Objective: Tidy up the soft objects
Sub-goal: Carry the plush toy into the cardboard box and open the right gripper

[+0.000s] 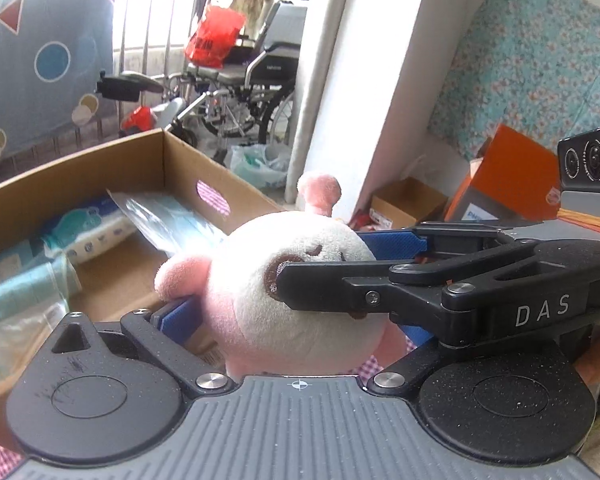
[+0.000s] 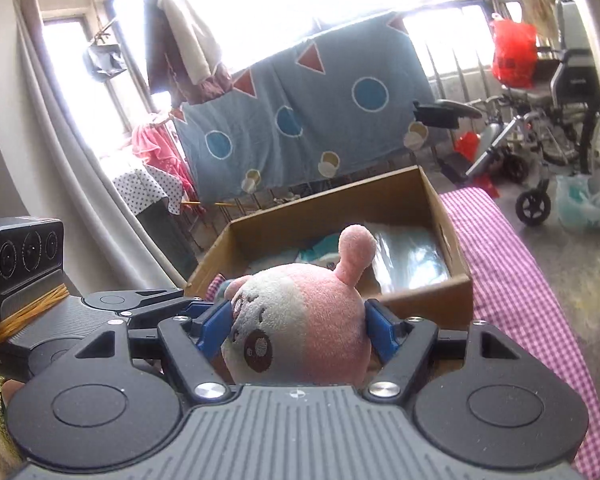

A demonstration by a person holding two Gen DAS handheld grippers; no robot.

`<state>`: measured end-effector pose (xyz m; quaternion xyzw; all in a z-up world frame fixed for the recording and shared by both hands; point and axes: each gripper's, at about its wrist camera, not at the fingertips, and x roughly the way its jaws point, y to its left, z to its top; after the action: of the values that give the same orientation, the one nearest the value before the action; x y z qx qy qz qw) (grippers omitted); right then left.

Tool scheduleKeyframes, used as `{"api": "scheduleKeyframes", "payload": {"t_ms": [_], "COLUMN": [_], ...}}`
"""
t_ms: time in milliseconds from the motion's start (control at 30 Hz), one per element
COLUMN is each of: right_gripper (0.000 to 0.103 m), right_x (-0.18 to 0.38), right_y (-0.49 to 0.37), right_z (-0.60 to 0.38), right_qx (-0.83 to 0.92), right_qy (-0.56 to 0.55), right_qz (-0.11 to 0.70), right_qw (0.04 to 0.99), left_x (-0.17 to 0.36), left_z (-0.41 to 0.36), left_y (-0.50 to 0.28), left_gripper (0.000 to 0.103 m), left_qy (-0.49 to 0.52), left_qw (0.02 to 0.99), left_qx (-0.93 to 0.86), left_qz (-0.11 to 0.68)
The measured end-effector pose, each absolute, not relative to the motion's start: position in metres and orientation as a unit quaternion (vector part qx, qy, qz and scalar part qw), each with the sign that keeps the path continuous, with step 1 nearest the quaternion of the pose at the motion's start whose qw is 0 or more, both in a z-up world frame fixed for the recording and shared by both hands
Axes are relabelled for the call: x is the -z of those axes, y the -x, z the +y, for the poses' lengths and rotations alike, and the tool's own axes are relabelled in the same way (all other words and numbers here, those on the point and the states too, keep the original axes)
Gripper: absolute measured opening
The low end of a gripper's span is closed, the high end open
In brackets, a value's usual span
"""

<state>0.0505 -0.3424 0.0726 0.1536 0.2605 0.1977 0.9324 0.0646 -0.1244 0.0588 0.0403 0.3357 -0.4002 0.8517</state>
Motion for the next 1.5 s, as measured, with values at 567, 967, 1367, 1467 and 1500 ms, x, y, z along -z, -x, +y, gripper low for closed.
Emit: {"api": "scheduleKeyframes", "payload": {"t_ms": [567, 967, 1367, 1467, 1500], "right_gripper": [0.075, 0.077, 0.083, 0.083, 0.083], "right_x": [-0.082, 0.005, -0.004, -0.011, -0.014], "right_y": [-0.308, -0.393, -0.394, -0.393, -0.393], "right_z": [-0.288, -0.256, -0.255, -0.262, -0.265], "right_qx": [-0.334, -0.345, -0.324, -0.309, -0.304], "right_qy": [-0.097, -0.015, 0.009, -0.003, -0.010], "right_qz": [0.430, 0.541, 0.524, 0.517, 0.514], "right_qw": [0.833, 0.767, 0.787, 0.799, 0.802], "left_x": [-0.068, 0.025, 0.031, 0.028, 0.026], "left_z": [-0.083, -0.084, -0.082, -0.080, -0.080], "left_y": [-0.232, -0.305, -0.307, -0.303, -0.303], "left_gripper": [0.101, 0.099, 0.100, 0.100, 0.100], "left_qy": [0.045, 0.090, 0.075, 0.074, 0.076], "left_qw": [0.856, 0.784, 0.781, 0.783, 0.784], "left_qx": [0.293, 0.252, 0.249, 0.248, 0.247], "left_qz": [0.424, 0.560, 0.568, 0.565, 0.564]}}
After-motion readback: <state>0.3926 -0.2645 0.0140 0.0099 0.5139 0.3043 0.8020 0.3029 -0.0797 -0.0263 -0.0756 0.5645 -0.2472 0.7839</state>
